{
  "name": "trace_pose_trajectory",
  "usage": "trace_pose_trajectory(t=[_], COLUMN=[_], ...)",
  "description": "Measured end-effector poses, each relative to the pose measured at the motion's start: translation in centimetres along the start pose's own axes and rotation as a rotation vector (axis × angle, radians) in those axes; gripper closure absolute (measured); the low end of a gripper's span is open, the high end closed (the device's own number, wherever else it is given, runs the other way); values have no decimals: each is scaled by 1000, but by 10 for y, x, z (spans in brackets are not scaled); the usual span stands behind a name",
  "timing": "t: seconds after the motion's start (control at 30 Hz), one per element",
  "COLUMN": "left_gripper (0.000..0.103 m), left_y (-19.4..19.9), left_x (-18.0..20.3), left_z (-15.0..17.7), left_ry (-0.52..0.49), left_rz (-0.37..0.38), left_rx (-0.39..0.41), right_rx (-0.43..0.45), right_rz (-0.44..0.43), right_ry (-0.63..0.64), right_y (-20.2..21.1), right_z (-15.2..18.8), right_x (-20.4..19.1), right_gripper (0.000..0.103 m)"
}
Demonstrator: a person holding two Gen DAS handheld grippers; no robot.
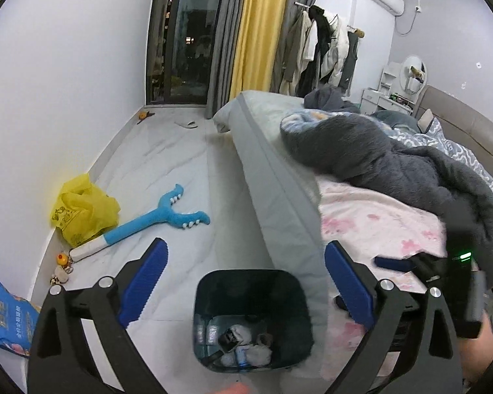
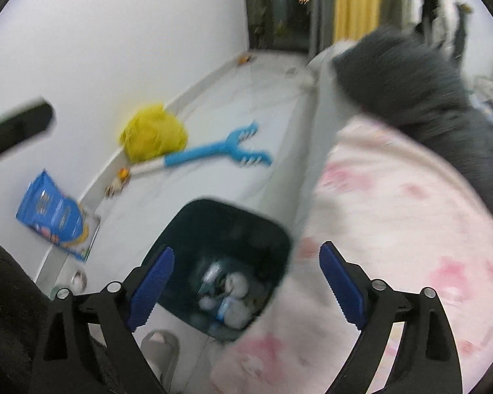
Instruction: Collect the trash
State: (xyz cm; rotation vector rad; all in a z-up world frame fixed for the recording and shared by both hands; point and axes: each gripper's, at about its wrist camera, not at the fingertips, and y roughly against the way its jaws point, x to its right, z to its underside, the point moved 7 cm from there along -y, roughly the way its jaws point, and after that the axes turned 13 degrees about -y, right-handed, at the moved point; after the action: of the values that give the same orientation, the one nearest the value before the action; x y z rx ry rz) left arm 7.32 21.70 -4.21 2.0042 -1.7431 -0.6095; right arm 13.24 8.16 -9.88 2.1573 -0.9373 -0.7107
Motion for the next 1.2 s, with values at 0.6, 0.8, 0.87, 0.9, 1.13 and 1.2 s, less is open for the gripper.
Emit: trace_pose_trajectory(t=[0.6,0.8,0.87,0.9,1.13,1.2], left_gripper=[3,3,3,3,3,3], left_y=[35,31,28,28,25,24], left_x=[77,78,78,78,79,80], left_z=[12,23,25,26,29,30], left_ry=[-98,-90,-87,-87,-100,-107], left_rz=[6,1,-2,-2,-2,-3], left_rx=[29,-1,-11,-12,-12,-13], right_rx=[332,333,329,328,322,321], right_rz=[178,82,66,66,38,32], right_ry=[-231,-285,-264,-253,-175,-170], right_y=[175,174,171,171,172,172], right_z=[29,43,42,43,44,45], right_x=[137,141,136,134,118,116], right_gripper=[3,3,3,3,3,3])
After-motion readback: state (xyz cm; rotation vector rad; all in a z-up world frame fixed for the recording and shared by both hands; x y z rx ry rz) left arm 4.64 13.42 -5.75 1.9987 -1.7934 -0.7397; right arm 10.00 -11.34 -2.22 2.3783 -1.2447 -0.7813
